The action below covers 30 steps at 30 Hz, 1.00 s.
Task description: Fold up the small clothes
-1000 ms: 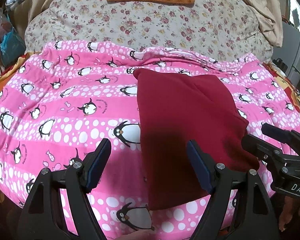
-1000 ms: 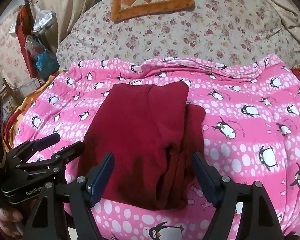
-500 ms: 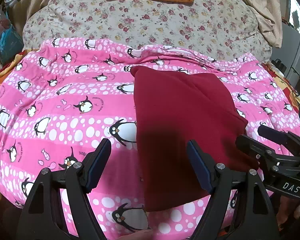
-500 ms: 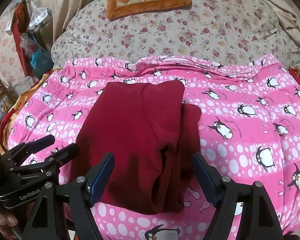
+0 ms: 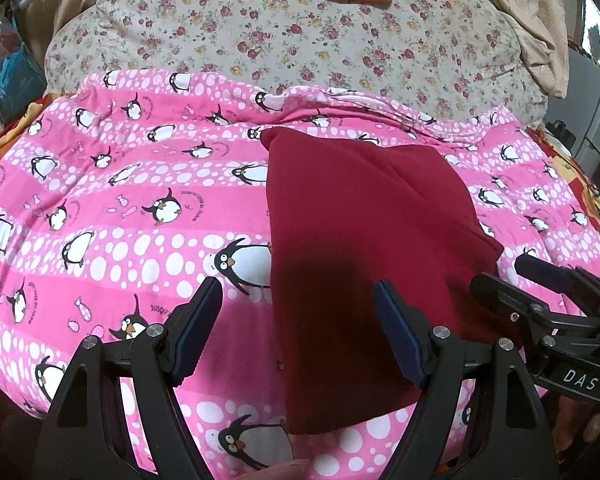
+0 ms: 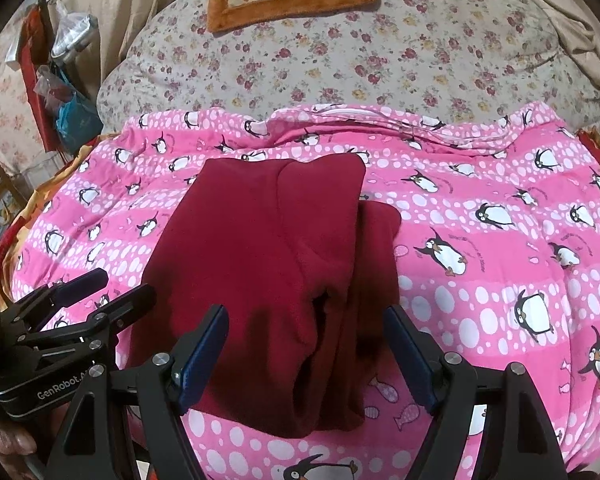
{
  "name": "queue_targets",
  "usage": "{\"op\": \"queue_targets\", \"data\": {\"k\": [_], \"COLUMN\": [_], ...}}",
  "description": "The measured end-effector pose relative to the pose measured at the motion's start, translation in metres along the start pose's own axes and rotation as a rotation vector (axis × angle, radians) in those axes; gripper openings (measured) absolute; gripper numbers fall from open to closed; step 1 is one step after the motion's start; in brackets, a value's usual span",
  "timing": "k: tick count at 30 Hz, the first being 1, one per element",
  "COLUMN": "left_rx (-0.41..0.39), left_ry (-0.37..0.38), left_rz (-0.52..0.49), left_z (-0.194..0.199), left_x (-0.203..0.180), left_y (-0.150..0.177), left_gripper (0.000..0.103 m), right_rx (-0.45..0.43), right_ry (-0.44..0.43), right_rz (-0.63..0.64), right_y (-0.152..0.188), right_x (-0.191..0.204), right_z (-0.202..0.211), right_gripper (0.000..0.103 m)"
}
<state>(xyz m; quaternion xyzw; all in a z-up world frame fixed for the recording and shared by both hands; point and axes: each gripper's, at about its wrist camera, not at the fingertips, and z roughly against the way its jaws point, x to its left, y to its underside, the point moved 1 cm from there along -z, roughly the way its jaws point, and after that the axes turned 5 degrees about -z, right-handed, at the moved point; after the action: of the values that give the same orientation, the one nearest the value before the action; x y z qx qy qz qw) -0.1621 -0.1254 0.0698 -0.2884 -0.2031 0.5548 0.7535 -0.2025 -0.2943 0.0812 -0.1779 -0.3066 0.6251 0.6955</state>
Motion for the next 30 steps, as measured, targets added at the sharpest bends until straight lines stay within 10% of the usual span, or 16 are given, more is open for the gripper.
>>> {"op": "queue_targets", "data": {"k": [30], "left_rx": [0.016], "left_ry": [0.004], "left_rz": [0.007], "left_z": [-0.012], "left_x": [0.002], "left_y": [-0.002], "left_gripper": [0.078], "right_rx": [0.023], "right_ry": [-0.006], "right_rz": [0.015], "right_y": [-0.006], "right_x": [0.002], "right_z": [-0.013], "right_gripper": [0.078]}}
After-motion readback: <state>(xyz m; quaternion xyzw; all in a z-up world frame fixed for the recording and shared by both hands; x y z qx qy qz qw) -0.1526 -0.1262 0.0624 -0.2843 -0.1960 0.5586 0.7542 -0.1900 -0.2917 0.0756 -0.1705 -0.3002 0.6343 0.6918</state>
